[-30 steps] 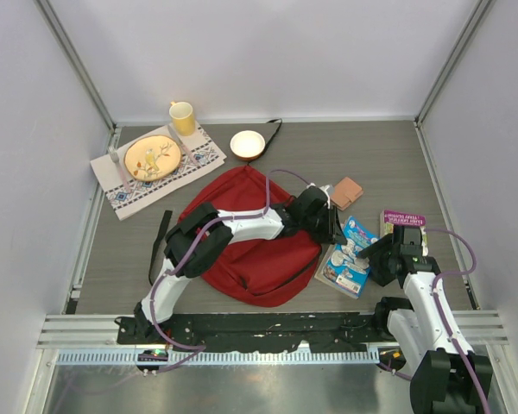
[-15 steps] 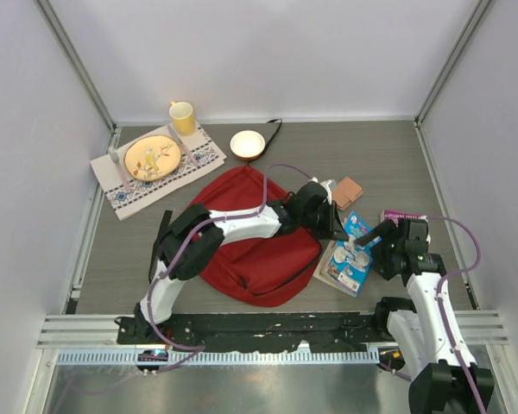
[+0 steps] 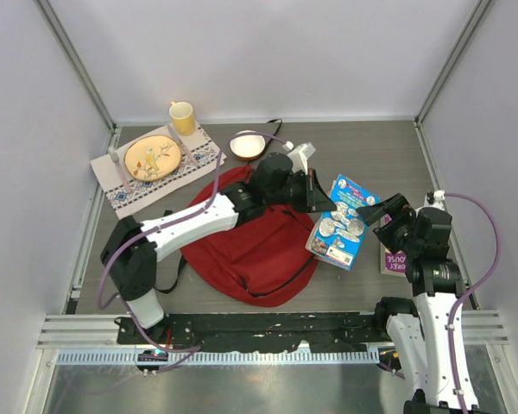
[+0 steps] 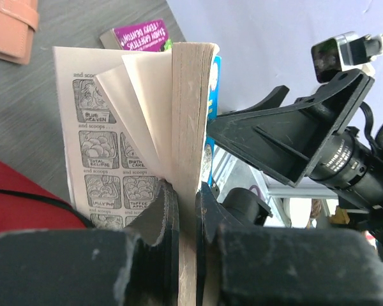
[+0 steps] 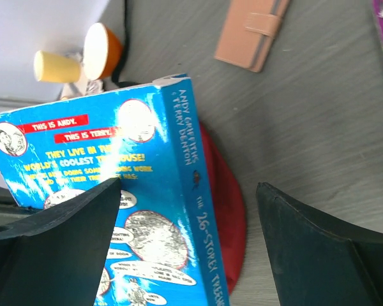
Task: Pack the student bag
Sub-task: Pick up the book from the center of the board.
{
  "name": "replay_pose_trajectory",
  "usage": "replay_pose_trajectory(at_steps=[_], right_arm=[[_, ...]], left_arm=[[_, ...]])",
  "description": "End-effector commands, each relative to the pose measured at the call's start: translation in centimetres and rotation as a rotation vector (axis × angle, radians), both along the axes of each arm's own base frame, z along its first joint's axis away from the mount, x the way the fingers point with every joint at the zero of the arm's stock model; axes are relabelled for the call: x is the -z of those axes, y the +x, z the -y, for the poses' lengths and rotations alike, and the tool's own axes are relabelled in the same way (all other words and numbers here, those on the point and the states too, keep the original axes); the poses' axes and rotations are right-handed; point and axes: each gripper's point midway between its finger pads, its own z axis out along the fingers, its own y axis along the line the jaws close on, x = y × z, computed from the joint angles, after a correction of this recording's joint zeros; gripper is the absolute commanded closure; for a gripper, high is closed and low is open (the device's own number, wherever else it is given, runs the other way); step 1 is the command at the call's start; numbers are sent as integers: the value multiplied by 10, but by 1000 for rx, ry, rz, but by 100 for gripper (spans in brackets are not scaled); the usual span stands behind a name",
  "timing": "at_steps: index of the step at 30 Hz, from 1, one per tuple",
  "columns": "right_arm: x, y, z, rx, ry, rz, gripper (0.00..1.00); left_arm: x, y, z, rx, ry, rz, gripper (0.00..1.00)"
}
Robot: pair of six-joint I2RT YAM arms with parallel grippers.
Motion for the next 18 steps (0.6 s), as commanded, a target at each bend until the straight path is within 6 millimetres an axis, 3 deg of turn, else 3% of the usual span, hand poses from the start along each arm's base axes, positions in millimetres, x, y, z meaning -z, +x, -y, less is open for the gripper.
replay_pose_trajectory(at_steps=[1, 4, 9, 18], right_arm=[[-46, 11, -23, -164, 15, 171, 8], [-65, 15, -44, -279, 87, 277, 9], [-76, 10, -73, -454, 226, 347, 10], [-79, 8, -79, -524, 215, 356, 21]], left_arm=[[-63, -1, -18, 13, -155, 122, 100], [-72, -4, -25, 29, -195, 139, 100], [-81, -10, -30, 70, -267, 158, 100], [-100, -25, -24, 177, -382, 180, 100]])
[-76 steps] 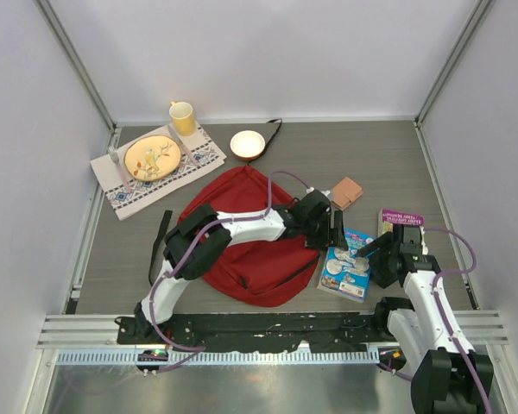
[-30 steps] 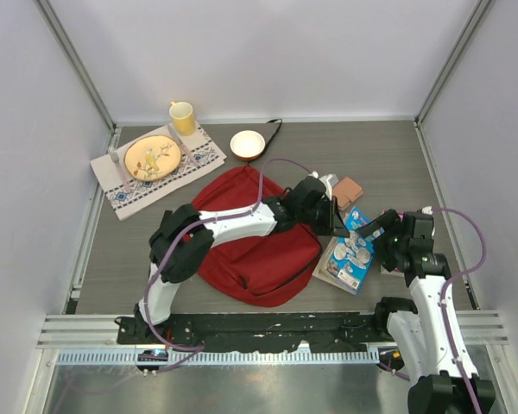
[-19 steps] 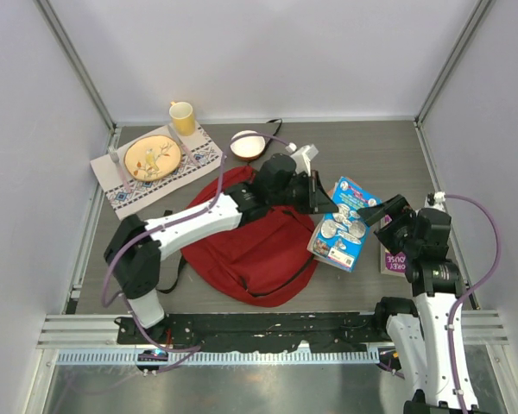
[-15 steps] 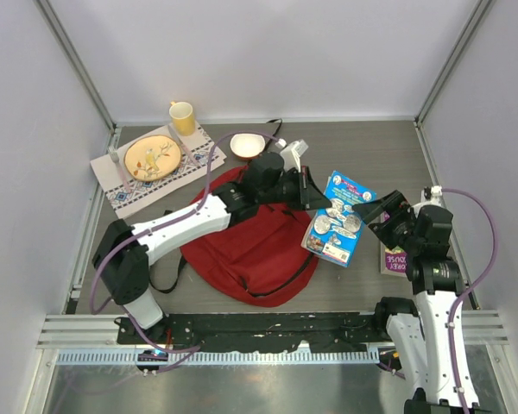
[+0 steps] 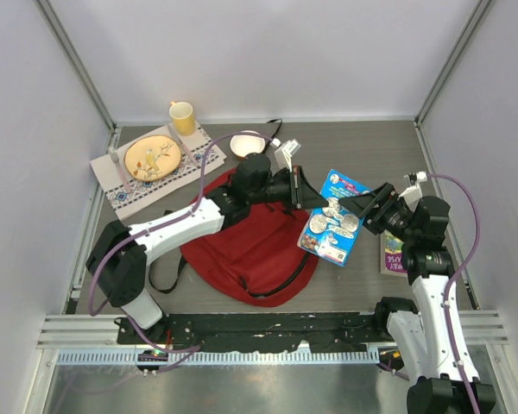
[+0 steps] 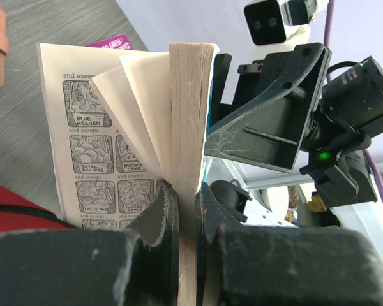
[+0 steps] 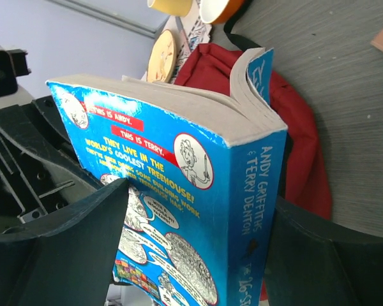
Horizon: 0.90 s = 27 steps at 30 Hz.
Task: Pack the student bag
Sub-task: Pick up the book from the center of the board.
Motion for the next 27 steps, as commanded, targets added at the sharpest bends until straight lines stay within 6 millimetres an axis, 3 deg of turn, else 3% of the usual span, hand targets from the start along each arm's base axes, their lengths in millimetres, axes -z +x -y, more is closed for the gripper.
replay_pose_trajectory(at_steps=[1, 6, 9, 13, 15, 16, 19, 27], right_arm=[[-35, -10, -15, -114, 19, 143, 29], [-46, -12, -12, -86, 8, 185, 49], [-55, -11, -10, -65, 1, 197, 74], [-70, -11, -10, -68, -5, 226, 96], [-79, -14, -14, -96, 1, 244, 98], [-87, -14, -15, -107, 19, 263, 99], [-108, -18, -24, -169, 88, 316, 99], [-144, -36, -43, -330, 232, 410, 99]], left_arm=[[-71, -22, 7, 121, -226, 126, 100], [-68, -22, 5, 110, -218, 123, 100], [-60, -17, 1, 74, -171, 119, 100], [-46, -9, -10, -7, -67, 131, 40], [-43, -1, -24, -85, -16, 150, 29], [-39, 1, -29, -105, 2, 151, 19], [-41, 5, -44, -166, 6, 160, 5], [-51, 10, -48, -172, -51, 170, 0]])
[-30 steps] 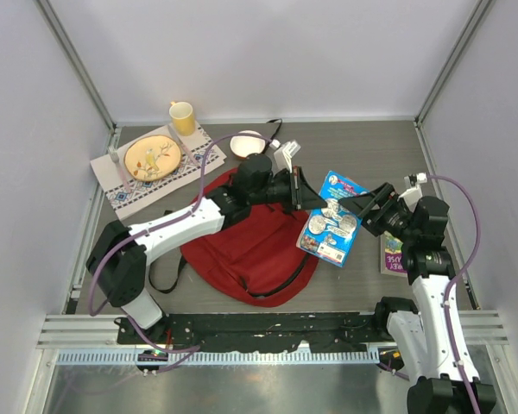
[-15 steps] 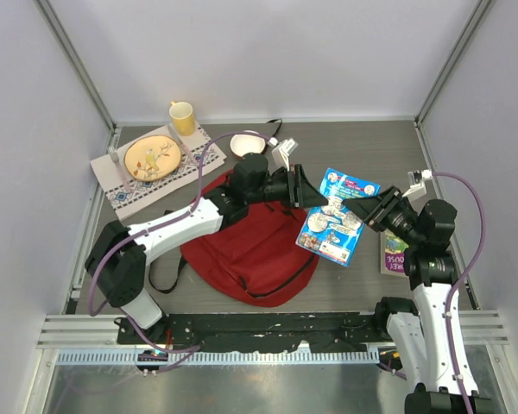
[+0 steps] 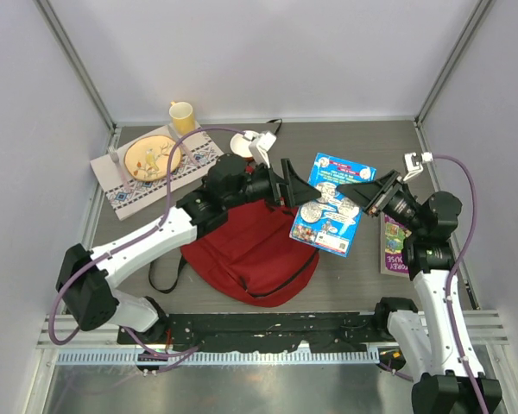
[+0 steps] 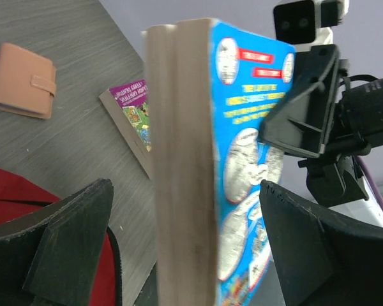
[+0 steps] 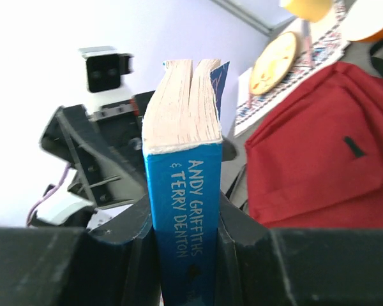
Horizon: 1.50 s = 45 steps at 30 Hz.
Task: Pack the student bag
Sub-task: Pick up the book from the center of the board.
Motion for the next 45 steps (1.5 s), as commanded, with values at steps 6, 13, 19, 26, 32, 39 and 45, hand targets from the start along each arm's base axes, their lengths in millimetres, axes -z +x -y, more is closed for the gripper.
replay_pose_trajectory(at_steps=[6, 13, 19, 26, 32, 39, 45], right_arm=[[-60, -35, -27, -235, 41, 214, 99], [-45, -29, -32, -275, 27, 186, 99], [-36, -21, -33, -278, 12, 171, 99], [-9, 7, -24, -155, -122, 113, 52], [32, 31, 12, 110, -322, -80, 20], [62, 15, 2, 63, -227, -188, 18], [67, -5, -31, -21, -134, -174, 18]], left_arm=[[-26, 8, 4, 51, -186, 33, 0], [-41, -6, 8, 144, -250, 73, 9], [-37, -13, 5, 161, -254, 73, 45], [-30, -8, -1, 109, -210, 70, 100], [-7, 26, -55, -285, -82, 26, 100], [-18, 33, -150, -692, -192, 24, 100], [-39, 28, -173, -758, -326, 41, 100]])
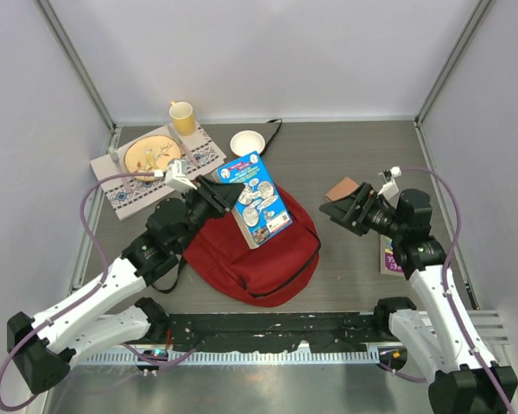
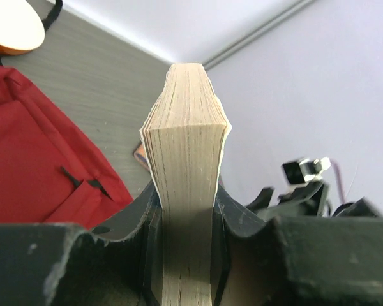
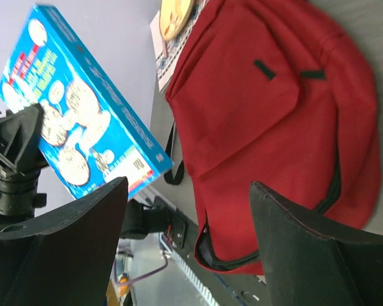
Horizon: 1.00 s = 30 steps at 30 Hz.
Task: Pack the student bag
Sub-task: Pick up the book from the center of the board.
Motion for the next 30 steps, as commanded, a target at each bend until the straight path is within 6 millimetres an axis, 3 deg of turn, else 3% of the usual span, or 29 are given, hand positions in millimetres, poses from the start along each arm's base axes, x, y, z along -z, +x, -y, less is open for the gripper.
replay_pose_trajectory(at_steps=[1, 6, 8, 11, 16, 23, 30], right_arm=[[-16, -9, -26, -44, 85, 49, 18], [-18, -15, -51, -65, 118, 50, 18], [-35, -17, -58, -64, 181, 98, 18], [-42, -19, -67, -64, 265, 92, 18], [-26, -20, -81, -75, 323, 16, 18], [-37, -21, -94, -93, 354, 57, 18], [-41, -22, -114, -128, 414, 65, 18]], left_arm=[[-51, 7, -19, -109, -213, 103, 100], [-55, 6, -11, -73, -296, 119, 100], [-53, 7, -7, -59, -319, 115, 100], [-59, 7, -2, -36, -362, 124, 100], [-63, 7, 1, -19, -439, 140, 100], [-69, 6, 11, 31, -494, 146, 100], [-60, 11, 22, 56, -527, 126, 100]])
